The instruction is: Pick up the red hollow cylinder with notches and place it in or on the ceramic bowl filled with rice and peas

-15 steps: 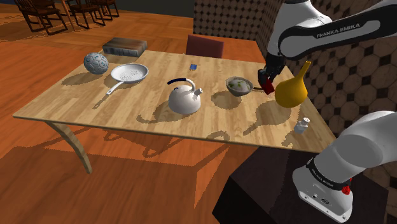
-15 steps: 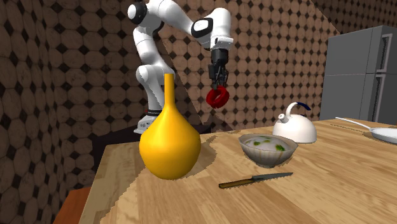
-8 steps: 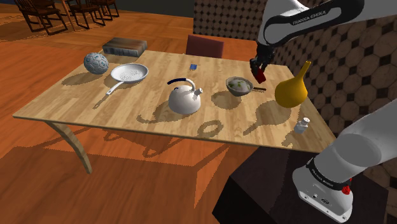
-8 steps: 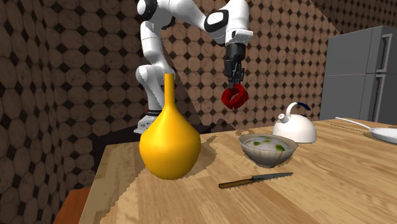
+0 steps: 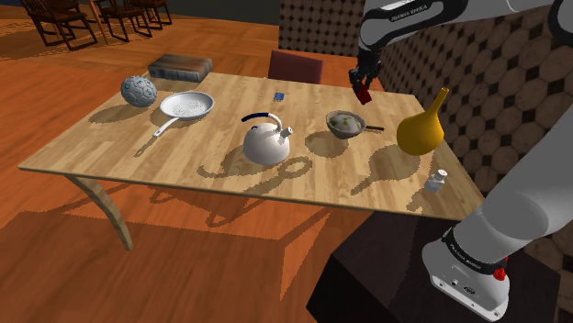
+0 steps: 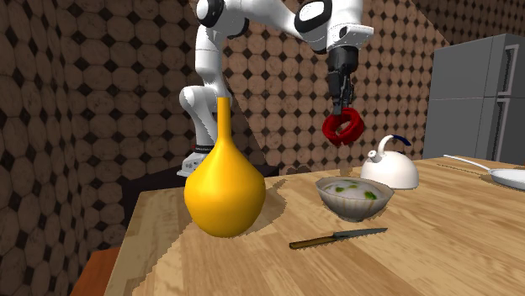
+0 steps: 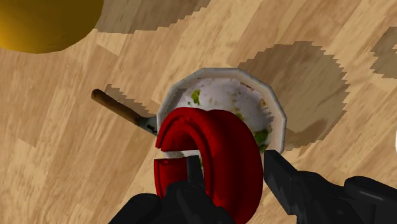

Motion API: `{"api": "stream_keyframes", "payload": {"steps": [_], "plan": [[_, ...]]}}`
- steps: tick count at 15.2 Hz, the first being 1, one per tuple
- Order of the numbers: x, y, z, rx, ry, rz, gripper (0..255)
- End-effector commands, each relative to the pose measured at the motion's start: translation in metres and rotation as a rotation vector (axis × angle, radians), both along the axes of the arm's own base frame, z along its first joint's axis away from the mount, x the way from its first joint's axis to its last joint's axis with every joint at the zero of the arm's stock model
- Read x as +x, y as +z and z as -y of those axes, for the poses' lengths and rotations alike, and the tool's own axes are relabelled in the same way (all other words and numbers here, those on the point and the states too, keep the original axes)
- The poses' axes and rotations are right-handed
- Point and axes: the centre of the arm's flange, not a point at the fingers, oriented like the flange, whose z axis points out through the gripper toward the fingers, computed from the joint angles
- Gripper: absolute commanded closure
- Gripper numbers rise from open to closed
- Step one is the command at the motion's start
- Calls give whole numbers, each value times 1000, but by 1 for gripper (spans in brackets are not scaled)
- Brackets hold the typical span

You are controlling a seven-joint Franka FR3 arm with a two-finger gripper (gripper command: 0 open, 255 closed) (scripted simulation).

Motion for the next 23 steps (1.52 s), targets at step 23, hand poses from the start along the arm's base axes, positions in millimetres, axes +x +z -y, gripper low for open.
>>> {"api": "stream_keyframes", "payload": {"steps": [23], "plan": [[9, -94, 2, 0, 1, 0, 255]]}}
